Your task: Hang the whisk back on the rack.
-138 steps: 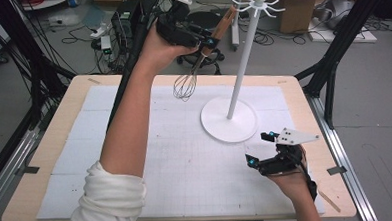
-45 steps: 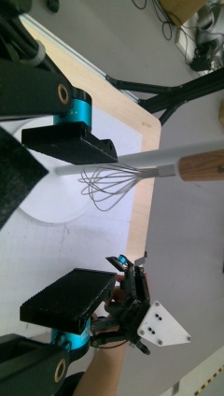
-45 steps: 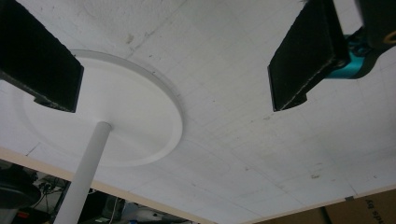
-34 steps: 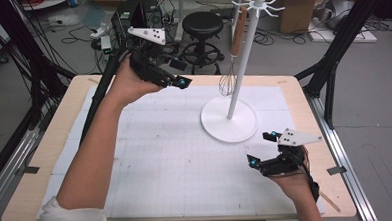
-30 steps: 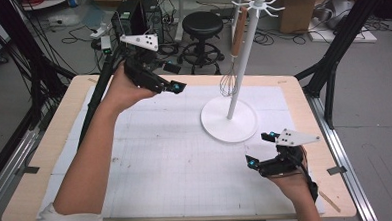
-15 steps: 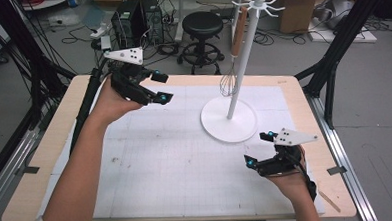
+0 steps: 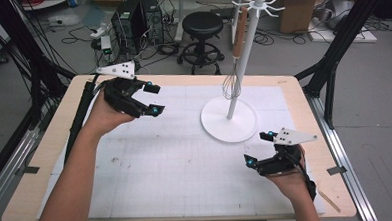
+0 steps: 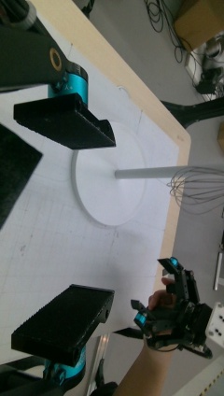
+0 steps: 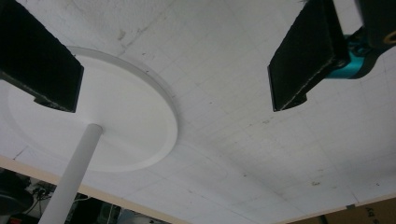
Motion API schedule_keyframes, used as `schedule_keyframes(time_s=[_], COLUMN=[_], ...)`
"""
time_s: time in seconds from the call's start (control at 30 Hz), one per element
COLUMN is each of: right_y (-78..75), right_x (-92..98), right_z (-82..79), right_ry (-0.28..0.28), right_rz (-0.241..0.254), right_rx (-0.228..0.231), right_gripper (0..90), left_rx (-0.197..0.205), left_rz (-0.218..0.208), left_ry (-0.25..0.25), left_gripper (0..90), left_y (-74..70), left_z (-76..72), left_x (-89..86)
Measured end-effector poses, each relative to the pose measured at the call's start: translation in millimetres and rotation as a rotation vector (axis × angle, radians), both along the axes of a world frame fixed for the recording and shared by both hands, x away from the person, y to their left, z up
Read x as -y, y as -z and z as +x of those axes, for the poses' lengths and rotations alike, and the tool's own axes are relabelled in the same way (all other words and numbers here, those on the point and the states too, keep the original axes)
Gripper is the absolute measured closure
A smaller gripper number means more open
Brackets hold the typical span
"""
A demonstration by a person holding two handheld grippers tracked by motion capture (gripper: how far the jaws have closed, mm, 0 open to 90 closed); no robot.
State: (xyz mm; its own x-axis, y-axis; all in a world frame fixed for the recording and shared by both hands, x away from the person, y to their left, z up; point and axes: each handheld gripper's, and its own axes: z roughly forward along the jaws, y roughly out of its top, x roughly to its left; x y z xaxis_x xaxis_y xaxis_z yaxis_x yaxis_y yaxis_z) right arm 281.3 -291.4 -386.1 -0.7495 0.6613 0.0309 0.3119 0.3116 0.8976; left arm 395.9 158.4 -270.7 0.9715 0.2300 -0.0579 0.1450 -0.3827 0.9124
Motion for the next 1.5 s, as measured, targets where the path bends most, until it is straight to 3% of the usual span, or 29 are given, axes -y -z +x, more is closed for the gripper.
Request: schedule_keyframes(time_s=[0.13,0.33,0.87,1.03,1.37,1.5], right_y=[0.2,1.1,0.8,0.8,1.2,1.8], right_x=[0.6,-0.8,0.9,0.8,4.6,5.9], right_z=[0.2,0.7,2.5,2.8,4.9,5.8], right_ry=[0.001,-0.002,0.007,0.005,0.012,0.015], right_rz=[0.001,-0.004,0.003,0.001,0.008,0.009], right_rx=[0.000,-0.002,-0.005,-0.005,-0.006,-0.008], right_gripper=[2.3,2.3,2.3,2.3,2.3,2.3], left_rx=[0.003,-0.018,-0.014,0.005,-0.014,-0.005], left_rz=[0.033,0.008,-0.017,0.015,-0.002,-0.016], left_ry=[-0.044,-0.039,-0.050,-0.058,-0.075,-0.080], left_gripper=[21.0,18.2,14.0,13.0,10.1,8.5], left_y=[15.7,32.6,56.4,58.8,76.0,80.4], left_z=[-3.2,-8.6,-31.5,-37.6,-45.8,-53.1], left_x=[-9.1,-22.4,-40.2,-39.0,-42.6,-46.1])
